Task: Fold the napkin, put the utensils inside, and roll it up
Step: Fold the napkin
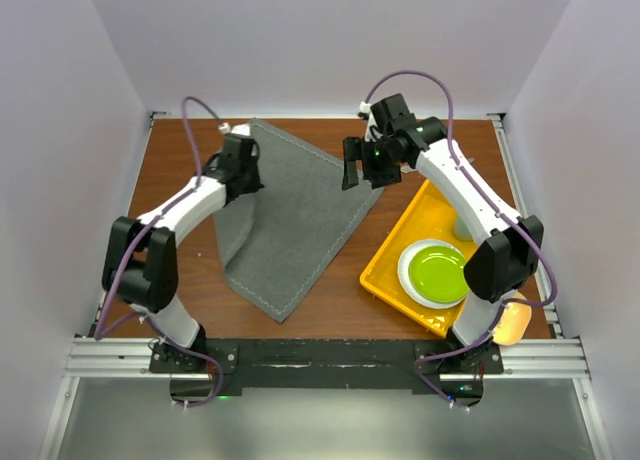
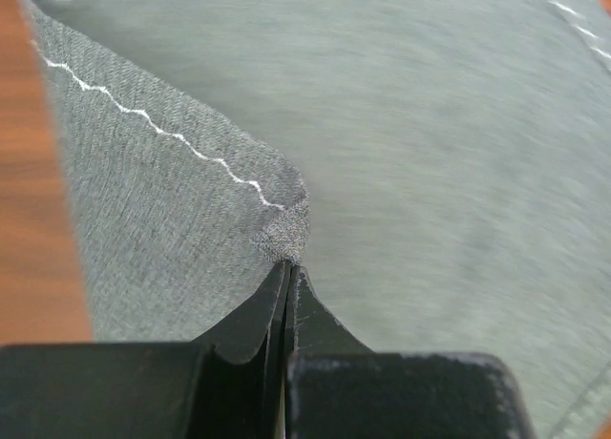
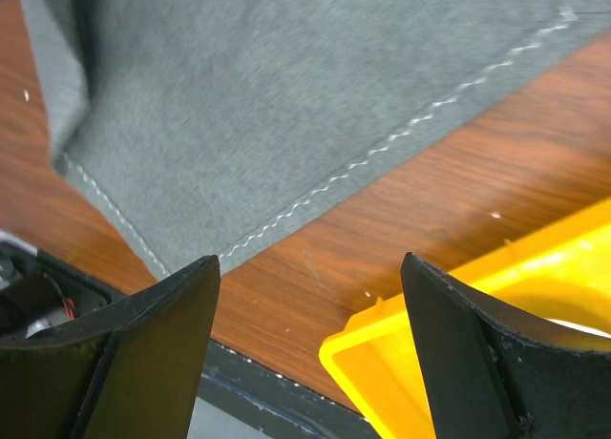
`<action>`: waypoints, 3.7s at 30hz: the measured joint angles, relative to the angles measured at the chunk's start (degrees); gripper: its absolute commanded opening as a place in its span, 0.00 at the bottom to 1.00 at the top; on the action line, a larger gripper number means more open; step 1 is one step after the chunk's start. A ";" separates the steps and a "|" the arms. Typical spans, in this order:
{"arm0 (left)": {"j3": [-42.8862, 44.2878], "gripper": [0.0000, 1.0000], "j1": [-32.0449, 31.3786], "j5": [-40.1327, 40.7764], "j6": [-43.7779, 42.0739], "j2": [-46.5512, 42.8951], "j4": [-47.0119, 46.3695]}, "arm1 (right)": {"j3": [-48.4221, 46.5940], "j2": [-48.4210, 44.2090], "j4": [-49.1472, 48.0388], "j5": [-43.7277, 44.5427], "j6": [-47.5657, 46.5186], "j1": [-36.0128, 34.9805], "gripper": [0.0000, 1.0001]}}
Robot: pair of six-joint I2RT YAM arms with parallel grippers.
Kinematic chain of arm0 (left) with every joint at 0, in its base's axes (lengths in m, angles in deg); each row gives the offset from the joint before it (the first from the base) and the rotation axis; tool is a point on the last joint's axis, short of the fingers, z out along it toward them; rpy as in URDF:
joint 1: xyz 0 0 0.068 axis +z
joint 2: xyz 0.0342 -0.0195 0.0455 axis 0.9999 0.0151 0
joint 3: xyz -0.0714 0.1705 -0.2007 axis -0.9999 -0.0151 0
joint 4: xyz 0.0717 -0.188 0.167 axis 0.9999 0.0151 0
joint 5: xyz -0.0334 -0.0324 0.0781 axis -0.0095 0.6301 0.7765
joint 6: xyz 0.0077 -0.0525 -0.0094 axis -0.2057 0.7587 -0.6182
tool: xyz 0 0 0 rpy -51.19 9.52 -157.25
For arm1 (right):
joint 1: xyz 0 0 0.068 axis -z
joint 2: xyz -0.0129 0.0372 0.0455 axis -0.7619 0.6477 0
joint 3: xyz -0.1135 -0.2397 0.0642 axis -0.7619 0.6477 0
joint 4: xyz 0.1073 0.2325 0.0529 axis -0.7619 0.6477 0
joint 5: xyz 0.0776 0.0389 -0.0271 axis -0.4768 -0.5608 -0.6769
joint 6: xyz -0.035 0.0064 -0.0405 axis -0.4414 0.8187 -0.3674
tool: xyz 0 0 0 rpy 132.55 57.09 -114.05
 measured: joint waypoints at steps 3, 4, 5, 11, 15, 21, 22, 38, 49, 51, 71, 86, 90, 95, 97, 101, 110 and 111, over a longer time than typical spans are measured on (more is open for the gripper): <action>4.83 0.00 -6.23 0.13 0.42 4.74 0.00 | 0.02 -1.90 0.98 0.44 0.35 2.01 0.81; 7.30 0.00 -8.41 0.20 0.42 6.95 0.00 | 0.02 -2.54 1.20 0.74 0.42 2.36 0.81; 9.16 0.00 -9.94 0.13 0.37 8.74 -0.07 | 0.02 -3.37 1.49 1.07 0.48 2.67 0.81; 18.78 0.00 -18.14 -0.72 -0.63 16.94 0.13 | 0.66 -7.32 1.95 1.75 0.46 4.15 0.81; 24.48 0.00 -21.05 -1.55 -0.74 20.98 0.33 | 1.42 -8.39 2.12 2.91 0.37 5.27 0.82; 33.00 0.00 -23.32 -2.29 -0.72 26.67 1.03 | 2.71 -8.59 2.43 3.89 0.26 6.08 0.82; 34.27 0.00 -23.54 -2.34 -0.72 27.47 1.11 | 2.80 -8.59 2.47 4.02 0.26 6.05 0.82; 41.66 0.00 -24.94 -4.90 -1.62 33.88 1.60 | 3.96 -9.07 2.58 4.33 0.22 7.13 0.82; 43.65 0.00 -26.71 -5.53 -2.75 36.33 1.38 | 4.94 -9.42 2.64 4.52 0.24 7.93 0.82; 44.17 0.00 -27.02 -5.60 -3.26 36.57 1.40 | 5.11 -9.42 2.69 4.50 0.24 7.91 0.82; 48.63 0.00 -27.43 -6.54 -3.67 41.64 -0.04 | 5.20 -9.42 3.69 6.25 0.61 9.25 0.82; 48.87 0.00 -27.56 -8.04 -3.80 42.21 -0.59 | 5.20 -9.42 3.98 6.19 0.72 9.86 0.82; 49.33 0.00 -27.85 -7.96 -3.61 42.47 -0.68 | 5.20 -9.42 3.96 6.19 0.74 9.88 0.82; 49.55 0.00 -28.41 -7.93 -3.61 42.47 -1.14 | 5.22 -9.42 3.96 6.12 0.74 9.94 0.83; 49.62 0.00 -28.57 -7.93 -3.61 42.47 -1.49 | 5.22 -9.42 3.98 6.03 0.76 10.05 0.82; 49.62 0.00 -28.61 -7.93 -3.63 42.51 -1.60 | 5.27 -9.42 3.96 5.97 0.83 10.16 0.82; 49.77 0.00 -28.61 -7.74 -3.80 43.15 -1.73 | 6.21 -9.44 3.98 5.77 0.90 10.23 0.83; 50.05 0.00 -28.61 -7.74 -3.82 43.39 -1.84 | 6.21 -9.44 3.98 5.75 0.90 10.23 0.83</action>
